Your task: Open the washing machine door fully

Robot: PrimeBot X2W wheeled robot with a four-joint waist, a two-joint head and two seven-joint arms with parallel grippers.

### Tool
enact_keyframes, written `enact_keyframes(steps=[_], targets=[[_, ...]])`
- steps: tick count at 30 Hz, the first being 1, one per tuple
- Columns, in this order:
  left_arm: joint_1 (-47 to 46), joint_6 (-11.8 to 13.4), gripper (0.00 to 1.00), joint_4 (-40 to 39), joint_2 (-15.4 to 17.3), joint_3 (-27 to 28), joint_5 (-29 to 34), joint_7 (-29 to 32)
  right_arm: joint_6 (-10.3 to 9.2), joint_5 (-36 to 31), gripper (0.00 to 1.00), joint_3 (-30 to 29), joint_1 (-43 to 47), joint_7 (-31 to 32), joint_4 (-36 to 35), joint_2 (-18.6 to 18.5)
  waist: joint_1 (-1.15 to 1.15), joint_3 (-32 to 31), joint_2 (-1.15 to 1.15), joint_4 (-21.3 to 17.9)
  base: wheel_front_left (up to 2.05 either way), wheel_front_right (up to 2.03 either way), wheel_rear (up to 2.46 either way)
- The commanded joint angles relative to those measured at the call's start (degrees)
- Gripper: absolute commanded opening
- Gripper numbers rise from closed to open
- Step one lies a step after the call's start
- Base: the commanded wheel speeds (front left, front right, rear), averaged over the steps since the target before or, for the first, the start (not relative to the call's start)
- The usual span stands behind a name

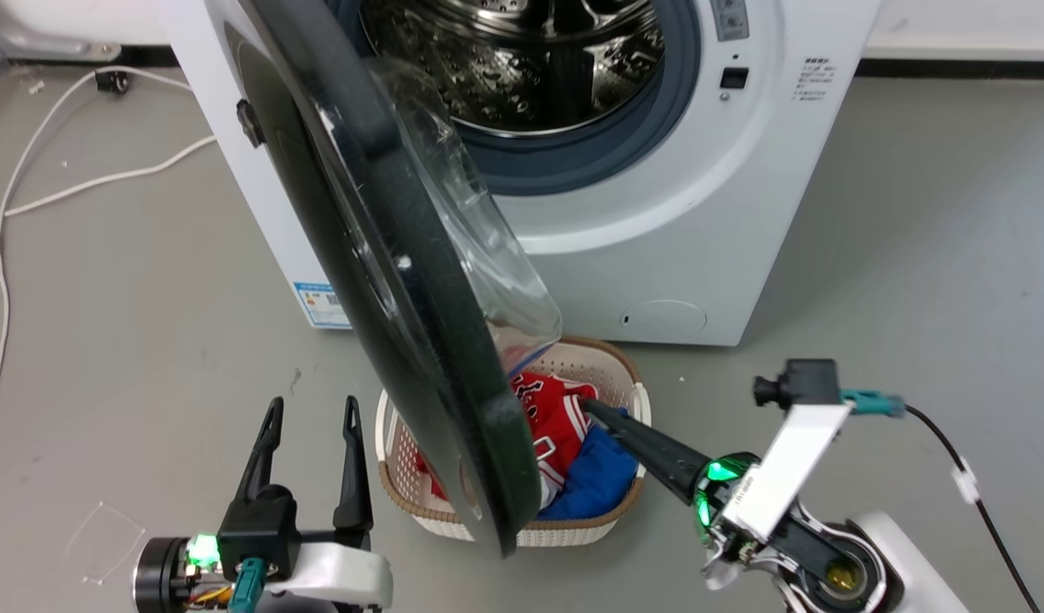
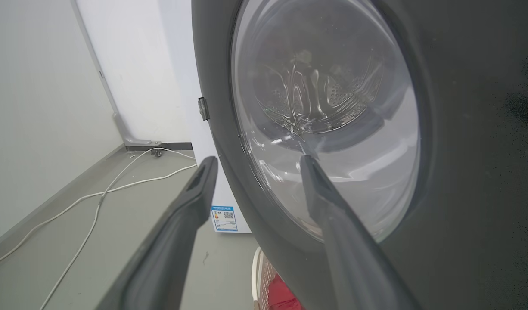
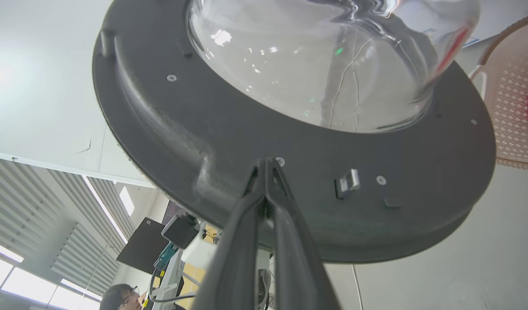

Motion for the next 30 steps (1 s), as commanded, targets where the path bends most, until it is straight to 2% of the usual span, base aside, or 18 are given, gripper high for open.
enact_keyframes(steps=[1, 14, 19, 22, 24, 30], targets=[[0.82, -0.24, 1.0, 0.12, -0.05, 0.24, 0.3, -0.16, 0.15, -0.35, 0.0, -0.58, 1.37, -0.95, -0.51, -0.11, 0.01, -1.02, 0.0, -0.49, 0.0, 0.0, 0.0], [3.86, -0.64, 1.0, -0.06, 0.23, 0.88, 0.55, -0.16, 0.15, -6.24, 0.0, -10.87, 10.43, -23.85, -7.96, -0.54, 0.01, -5.3, 0.0, -1.99, 0.0, 0.0, 0.0], [4.73, -0.51, 1.0, -0.22, 0.2, 0.94, 0.54, -0.16, 0.15, -10.39, 0.0, -13.08, 13.32, -33.65, -7.54, -1.48, 0.01, -6.2, 0.0, -2.3, 0.0, 0.0, 0.0], [5.09, -0.35, 1.0, -0.31, 0.19, 0.97, 0.51, -0.16, 0.15, -20.08, 0.0, -12.91, 14.06, -37.53, -6.35, -3.82, 0.01, -6.62, 0.0, -2.55, 0.0, 0.0, 0.0], [5.35, -0.29, 1.0, -0.41, 0.19, 1.08, 0.41, -0.16, 0.15, -28.28, 0.0, -13.51, 14.64, -38.24, -5.57, -3.87, 0.01, -6.78, 0.0, -2.77, 0.0, 0.0, 0.0], [5.86, -0.2, 1.0, -0.58, 0.18, 1.32, 0.38, -0.16, 0.15, -56.21, 0.0, -21.75, 16.18, -38.34, -8.9, 2.13, 0.01, -6.85, 0.0, -3.41, 0.0, 0.0, 0.0]])
